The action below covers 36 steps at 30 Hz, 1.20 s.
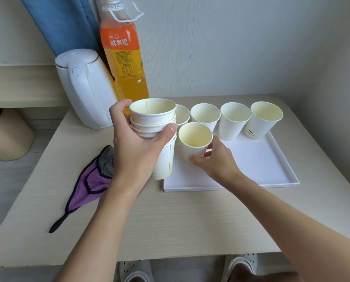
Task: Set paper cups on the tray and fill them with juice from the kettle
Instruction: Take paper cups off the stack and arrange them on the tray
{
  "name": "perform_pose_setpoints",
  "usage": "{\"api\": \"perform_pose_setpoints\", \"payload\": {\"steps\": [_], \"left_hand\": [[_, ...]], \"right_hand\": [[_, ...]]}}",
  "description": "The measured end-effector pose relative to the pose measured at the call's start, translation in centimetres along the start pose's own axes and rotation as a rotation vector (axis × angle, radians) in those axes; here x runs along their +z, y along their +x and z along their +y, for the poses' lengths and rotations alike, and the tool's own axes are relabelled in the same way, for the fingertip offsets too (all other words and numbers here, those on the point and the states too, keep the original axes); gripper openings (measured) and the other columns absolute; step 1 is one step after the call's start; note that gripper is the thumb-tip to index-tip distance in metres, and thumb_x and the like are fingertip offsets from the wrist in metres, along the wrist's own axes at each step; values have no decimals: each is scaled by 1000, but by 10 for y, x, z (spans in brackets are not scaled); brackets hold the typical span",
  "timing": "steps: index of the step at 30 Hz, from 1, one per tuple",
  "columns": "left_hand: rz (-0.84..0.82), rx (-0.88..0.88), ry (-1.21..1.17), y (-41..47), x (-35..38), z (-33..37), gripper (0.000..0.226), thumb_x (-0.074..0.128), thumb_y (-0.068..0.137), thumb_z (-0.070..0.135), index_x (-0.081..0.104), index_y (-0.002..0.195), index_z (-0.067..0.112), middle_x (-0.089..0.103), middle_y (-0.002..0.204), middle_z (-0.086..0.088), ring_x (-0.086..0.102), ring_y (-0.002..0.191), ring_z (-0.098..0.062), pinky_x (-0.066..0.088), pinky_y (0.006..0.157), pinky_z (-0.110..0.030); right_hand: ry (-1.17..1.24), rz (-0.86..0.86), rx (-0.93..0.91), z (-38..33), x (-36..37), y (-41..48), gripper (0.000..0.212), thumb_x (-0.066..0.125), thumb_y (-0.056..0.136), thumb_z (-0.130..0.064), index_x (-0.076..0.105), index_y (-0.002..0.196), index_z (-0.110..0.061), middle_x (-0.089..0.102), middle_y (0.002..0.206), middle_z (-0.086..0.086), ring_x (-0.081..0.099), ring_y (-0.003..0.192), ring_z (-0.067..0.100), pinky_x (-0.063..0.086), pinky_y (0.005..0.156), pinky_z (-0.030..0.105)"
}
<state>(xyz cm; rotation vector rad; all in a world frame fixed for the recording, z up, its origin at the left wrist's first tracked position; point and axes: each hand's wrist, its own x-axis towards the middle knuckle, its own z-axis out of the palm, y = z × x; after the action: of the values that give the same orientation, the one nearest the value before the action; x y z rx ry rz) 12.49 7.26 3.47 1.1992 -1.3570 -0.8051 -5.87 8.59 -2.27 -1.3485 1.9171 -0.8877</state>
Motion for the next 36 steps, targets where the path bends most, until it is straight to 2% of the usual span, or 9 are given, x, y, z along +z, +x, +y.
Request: {"api": "perform_pose_setpoints", "payload": {"steps": [6, 13, 18, 21, 24, 27, 30, 33, 36], "left_hand": [[-15, 0, -4, 0, -1, 0, 85, 88, 63, 42, 37, 130, 31, 66, 124, -8, 67, 110, -20, 57, 95, -39], [-22, 13, -23, 0, -1, -1, 83, 87, 65, 36, 37, 131, 30, 66, 124, -8, 67, 111, -20, 56, 95, -39], [-42, 26, -35, -1, -1, -1, 83, 88, 66, 35, 38, 132, 29, 66, 125, -7, 67, 112, -19, 56, 96, -37], [-60, 60, -35, 0, 1, 0, 87, 90, 63, 40, 40, 133, 28, 65, 125, -5, 66, 112, -17, 56, 96, -36], [-103, 96, -30, -4, 5, 6, 81, 90, 66, 32, 42, 132, 28, 64, 118, 4, 64, 104, -1, 51, 88, -18], [-162, 138, -7, -12, 11, 9, 83, 96, 67, 21, 46, 132, 28, 62, 117, 15, 60, 102, 10, 46, 87, -9], [-215, 115, -28, -18, 14, 10, 82, 94, 67, 32, 50, 137, 28, 64, 121, 19, 61, 110, 9, 46, 91, -10], [-230, 107, 8, -19, 17, 11, 96, 96, 65, 47, 50, 148, 27, 61, 136, 17, 57, 126, 4, 47, 101, -16], [-240, 102, 22, -18, 18, 8, 96, 90, 63, 47, 51, 148, 26, 64, 138, 11, 61, 127, -6, 52, 104, -30]], "right_hand": [[-19, 20, -5, -2, 3, 1, 52, 78, 78, -27, 48, 117, -13, 60, 108, 2, 59, 100, 24, 52, 85, 46], [-6, 16, 22, -3, 5, 2, 54, 77, 78, -27, 47, 120, -14, 58, 109, 1, 57, 102, 22, 52, 84, 43], [-17, -23, 70, -4, -1, -1, 65, 71, 81, -11, 36, 135, -11, 51, 118, 5, 53, 110, 25, 50, 79, 36], [-29, 111, 38, -13, -12, -10, 63, 68, 84, -12, 35, 137, -13, 50, 120, 6, 51, 109, 24, 42, 78, 30], [242, 255, -151, -41, -24, -29, 46, 63, 91, -18, 44, 132, -21, 55, 105, -1, 53, 95, 11, 43, 74, 21], [475, 131, -365, -62, -38, -46, 28, 60, 96, -27, 54, 123, -26, 59, 104, 0, 54, 88, 4, 44, 73, 13], [383, 10, -409, -62, -40, -49, 21, 65, 89, -41, 68, 106, -29, 62, 112, -4, 57, 101, 8, 42, 78, 18], [434, 3, -393, -56, -43, -47, 13, 70, 89, -33, 72, 83, -21, 69, 105, -6, 62, 106, 13, 47, 82, 31], [543, 58, -377, -55, -48, -44, 17, 74, 85, -33, 71, 78, -17, 70, 108, -3, 65, 107, 17, 50, 92, 41]]}}
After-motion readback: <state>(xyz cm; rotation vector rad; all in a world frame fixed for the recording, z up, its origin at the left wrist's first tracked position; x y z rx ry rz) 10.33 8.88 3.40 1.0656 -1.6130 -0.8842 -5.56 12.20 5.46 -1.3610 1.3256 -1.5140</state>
